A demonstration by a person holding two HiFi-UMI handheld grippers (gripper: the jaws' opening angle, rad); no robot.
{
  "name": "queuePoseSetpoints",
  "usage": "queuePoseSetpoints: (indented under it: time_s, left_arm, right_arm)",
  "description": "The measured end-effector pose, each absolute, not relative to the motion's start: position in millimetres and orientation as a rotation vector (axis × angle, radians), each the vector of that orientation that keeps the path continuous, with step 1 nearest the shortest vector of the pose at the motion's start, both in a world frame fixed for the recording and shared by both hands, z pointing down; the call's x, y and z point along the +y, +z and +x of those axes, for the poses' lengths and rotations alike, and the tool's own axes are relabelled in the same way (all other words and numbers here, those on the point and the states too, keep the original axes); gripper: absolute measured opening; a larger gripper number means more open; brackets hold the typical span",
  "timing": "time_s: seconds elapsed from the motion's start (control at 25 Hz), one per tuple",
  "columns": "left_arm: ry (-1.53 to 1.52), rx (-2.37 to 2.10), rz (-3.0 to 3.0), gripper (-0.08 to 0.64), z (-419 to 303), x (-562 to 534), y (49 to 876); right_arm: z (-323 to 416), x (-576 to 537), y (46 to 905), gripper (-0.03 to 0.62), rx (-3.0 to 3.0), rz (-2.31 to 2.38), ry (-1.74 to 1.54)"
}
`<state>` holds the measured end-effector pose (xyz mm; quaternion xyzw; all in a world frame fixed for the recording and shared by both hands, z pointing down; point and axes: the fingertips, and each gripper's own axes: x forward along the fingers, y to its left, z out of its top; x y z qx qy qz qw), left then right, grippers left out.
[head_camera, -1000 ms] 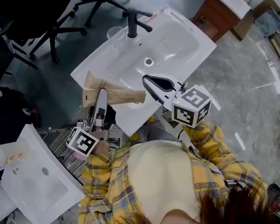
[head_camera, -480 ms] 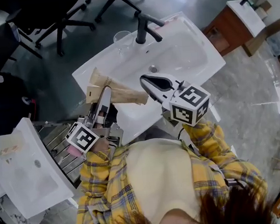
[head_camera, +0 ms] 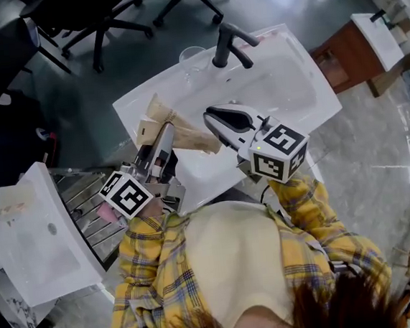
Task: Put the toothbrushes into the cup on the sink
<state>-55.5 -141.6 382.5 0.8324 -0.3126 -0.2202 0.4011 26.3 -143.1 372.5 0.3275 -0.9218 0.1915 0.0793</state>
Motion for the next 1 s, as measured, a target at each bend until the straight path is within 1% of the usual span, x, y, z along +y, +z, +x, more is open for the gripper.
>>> queuePoseSetpoints:
  time_s: [0.44, 0.48, 0.56, 0.6, 0.84, 1.0]
  left_arm:
    - [-0.477, -0.764, 2.166, 0.005, -37.3, -141.4, 386.7]
    - [-0.476, -0.759, 2.167, 0.005, -35.6, -141.4, 387.0]
    - [-0.471, -0.747, 2.171, 0.005, -31.4, -140.8, 387.1]
    - [-0.466, -0.741, 2.174, 0.005, -29.1, -140.3, 386.9]
    - [-0.445, -0.698, 2.197, 0.005, -19.5, -137.1, 385.0]
    - [-0.434, -0.676, 2.214, 0.005, -16.7, -134.5, 383.9]
  right_arm:
    - [17.9, -148.5, 365.9, 0.021, -2.808, 0.850, 0.560]
    - [17.2, -148.7, 365.1, 0.035, -2.812, 0.834, 0.562]
    - [15.3, -149.1, 364.3, 0.091, -2.817, 0.798, 0.572]
    - [14.4, -149.6, 364.1, 0.101, -2.818, 0.783, 0.577]
    - [7.5, -154.3, 362.9, 0.124, -2.837, 0.680, 0.644]
    - [0.9, -154.0, 365.2, 0.152, -2.835, 0.585, 0.716]
